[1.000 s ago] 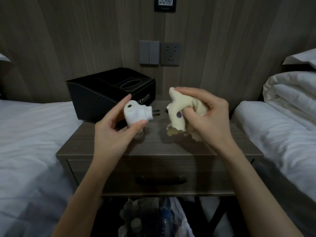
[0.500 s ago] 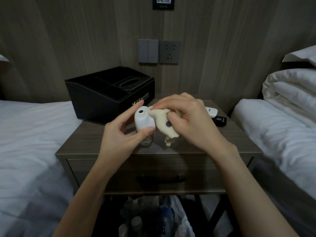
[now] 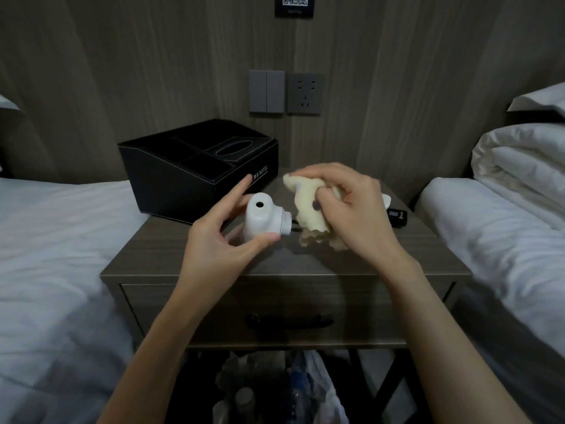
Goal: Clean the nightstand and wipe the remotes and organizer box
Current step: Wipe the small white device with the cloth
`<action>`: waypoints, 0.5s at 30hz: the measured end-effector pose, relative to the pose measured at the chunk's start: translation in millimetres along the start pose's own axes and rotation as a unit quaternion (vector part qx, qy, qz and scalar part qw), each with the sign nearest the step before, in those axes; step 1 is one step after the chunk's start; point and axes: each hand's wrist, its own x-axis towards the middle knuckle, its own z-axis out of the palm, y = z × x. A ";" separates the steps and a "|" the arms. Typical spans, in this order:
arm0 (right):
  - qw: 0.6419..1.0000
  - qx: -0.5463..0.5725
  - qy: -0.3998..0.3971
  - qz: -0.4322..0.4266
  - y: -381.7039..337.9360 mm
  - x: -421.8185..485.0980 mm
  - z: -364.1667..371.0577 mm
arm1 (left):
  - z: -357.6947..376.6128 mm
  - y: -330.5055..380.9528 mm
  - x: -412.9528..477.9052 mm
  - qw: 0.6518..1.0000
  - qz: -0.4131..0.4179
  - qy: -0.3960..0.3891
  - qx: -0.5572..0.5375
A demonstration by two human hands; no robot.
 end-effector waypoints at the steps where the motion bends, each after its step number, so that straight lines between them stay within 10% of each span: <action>1: 1.000 0.002 0.007 -0.020 -3.5 1.2 -0.1 | 0.4 -0.7 0.3 1.000 0.000 0.005 0.003; 15: 0.985 -0.043 -0.135 -0.095 -17.6 -9.4 17.2 | -1.2 -12.5 0.4 0.995 0.018 0.014 0.095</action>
